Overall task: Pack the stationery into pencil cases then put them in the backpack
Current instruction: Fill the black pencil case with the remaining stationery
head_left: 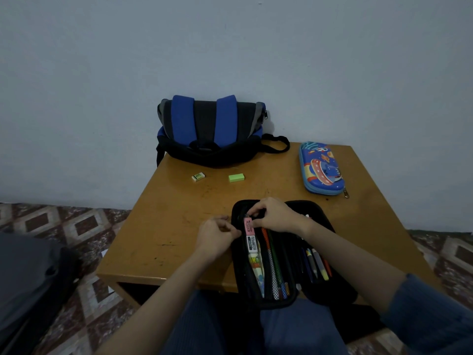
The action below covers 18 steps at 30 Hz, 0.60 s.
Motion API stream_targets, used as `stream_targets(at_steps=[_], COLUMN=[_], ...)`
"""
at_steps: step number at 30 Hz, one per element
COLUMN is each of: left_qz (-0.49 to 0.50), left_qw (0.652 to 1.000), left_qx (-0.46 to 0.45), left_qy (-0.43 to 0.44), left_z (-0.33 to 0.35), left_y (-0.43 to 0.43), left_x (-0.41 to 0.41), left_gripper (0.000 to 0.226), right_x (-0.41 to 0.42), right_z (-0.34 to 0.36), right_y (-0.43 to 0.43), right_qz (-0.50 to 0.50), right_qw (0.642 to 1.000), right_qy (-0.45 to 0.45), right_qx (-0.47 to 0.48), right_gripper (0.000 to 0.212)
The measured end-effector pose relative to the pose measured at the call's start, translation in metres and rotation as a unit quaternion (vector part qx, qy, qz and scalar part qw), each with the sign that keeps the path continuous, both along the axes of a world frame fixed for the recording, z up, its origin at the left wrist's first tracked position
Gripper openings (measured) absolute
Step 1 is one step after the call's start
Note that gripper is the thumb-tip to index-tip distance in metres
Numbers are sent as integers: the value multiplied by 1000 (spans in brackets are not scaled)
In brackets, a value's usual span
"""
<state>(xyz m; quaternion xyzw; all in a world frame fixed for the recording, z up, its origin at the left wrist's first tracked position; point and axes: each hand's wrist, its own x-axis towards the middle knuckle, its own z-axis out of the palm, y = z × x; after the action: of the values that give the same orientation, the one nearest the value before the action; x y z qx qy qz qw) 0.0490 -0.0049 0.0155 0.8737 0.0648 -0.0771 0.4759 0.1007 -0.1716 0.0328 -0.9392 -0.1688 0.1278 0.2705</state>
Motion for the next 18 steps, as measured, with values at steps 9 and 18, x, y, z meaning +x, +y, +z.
stream_targets(at_steps=[9,18], left_qz=[-5,-21], left_qw=[1000,1000], left_qx=[1,-5], left_qy=[-1,-3], left_z=[-3,-5], left_y=[2,3], left_x=[0,-1], left_gripper=[11,9], right_x=[-3,-4], right_z=[-2,-5], right_y=[2,2], right_qz=[2,-21], right_qw=[999,999], right_qy=[-10,-29], right_qx=[-36,-23], right_gripper=[28,25])
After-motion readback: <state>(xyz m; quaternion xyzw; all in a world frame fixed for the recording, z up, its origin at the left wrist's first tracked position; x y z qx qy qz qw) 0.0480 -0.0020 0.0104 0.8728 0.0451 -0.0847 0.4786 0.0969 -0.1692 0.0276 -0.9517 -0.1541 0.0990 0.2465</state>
